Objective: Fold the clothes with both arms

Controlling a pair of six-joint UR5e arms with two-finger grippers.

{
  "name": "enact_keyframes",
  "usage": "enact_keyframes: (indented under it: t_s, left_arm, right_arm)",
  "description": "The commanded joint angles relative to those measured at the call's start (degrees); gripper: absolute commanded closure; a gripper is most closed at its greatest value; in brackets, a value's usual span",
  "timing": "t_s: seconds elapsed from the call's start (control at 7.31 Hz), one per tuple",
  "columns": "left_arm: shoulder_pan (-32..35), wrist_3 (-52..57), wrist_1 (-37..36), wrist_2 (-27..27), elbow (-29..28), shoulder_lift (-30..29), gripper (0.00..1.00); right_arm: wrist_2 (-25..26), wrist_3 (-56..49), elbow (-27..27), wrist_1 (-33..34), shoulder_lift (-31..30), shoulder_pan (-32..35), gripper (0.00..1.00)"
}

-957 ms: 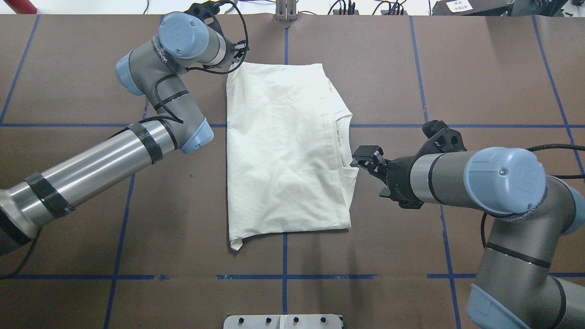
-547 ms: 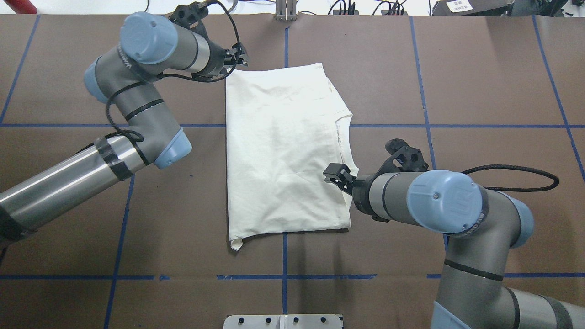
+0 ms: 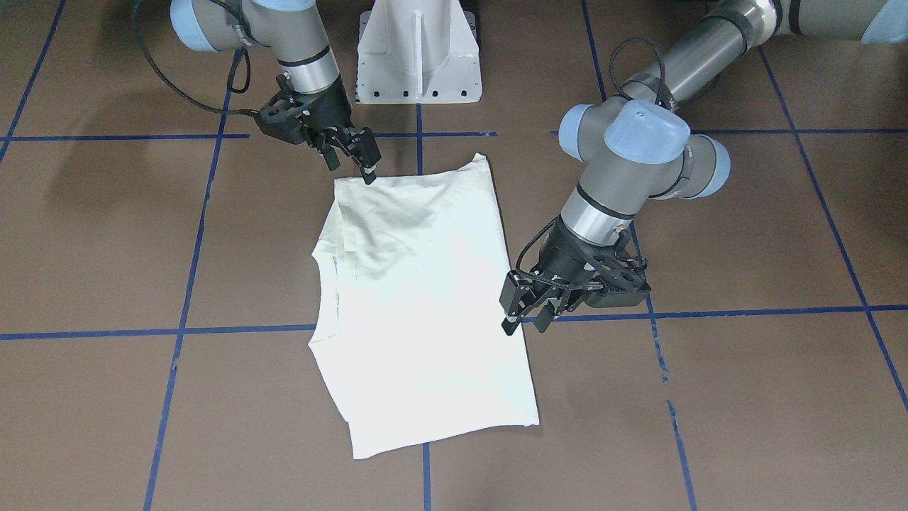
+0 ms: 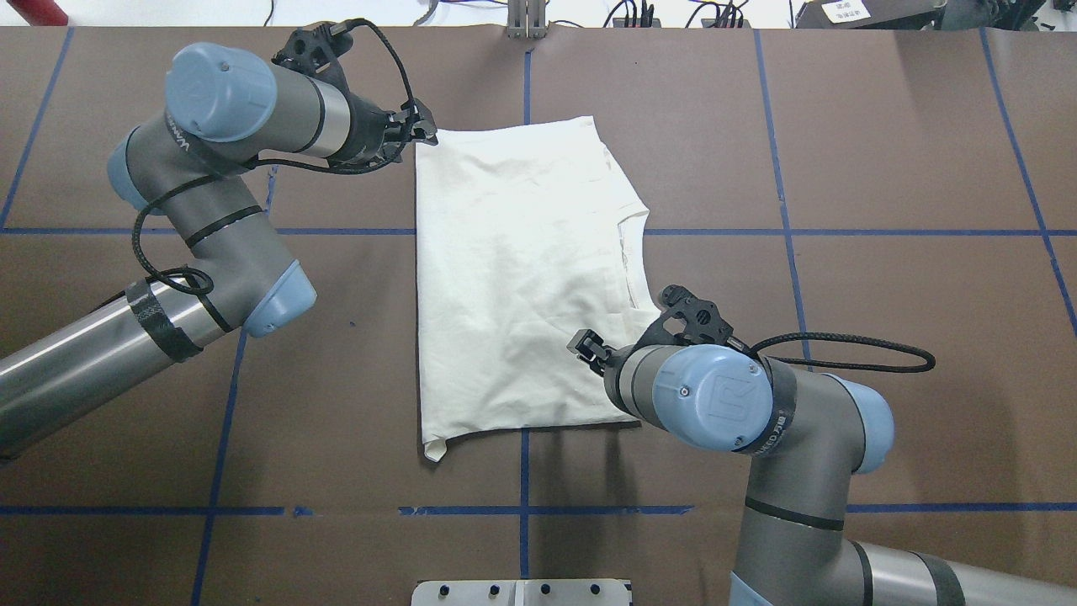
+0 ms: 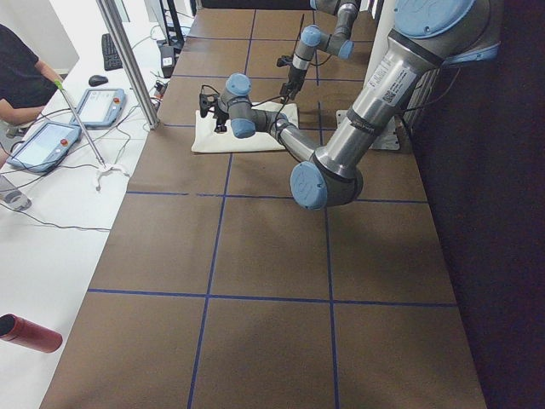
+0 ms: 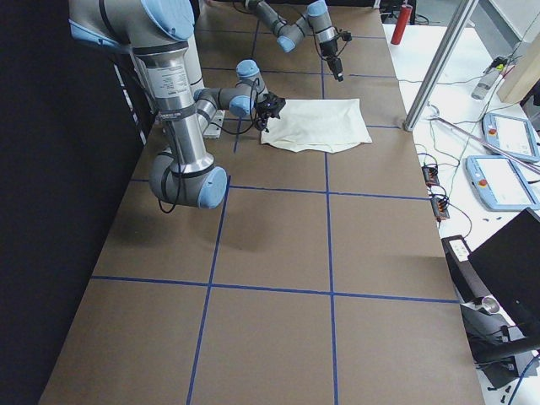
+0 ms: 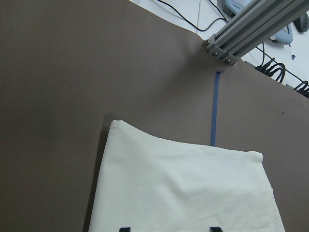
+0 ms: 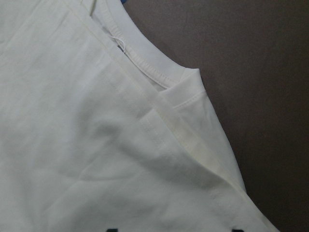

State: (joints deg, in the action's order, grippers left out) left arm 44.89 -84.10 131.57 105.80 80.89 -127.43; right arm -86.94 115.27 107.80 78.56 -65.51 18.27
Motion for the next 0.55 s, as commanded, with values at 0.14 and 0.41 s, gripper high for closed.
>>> enact_keyframes:
  t_s: [0.14,0.41]
  left_arm:
    - [-0.1,-0.1,0.0,0.0,0.1,0.5,0.37]
    - [-0.2,-0.1,0.0,-0.1,0.1,0.6,0.37]
  right_arm:
    - [-0.1,0.0,-2.9,0.2,-0.4,-0.9,0.23]
    - [-0.1,0.0,-3.2,0.2,-0.8,-1.4,0.23]
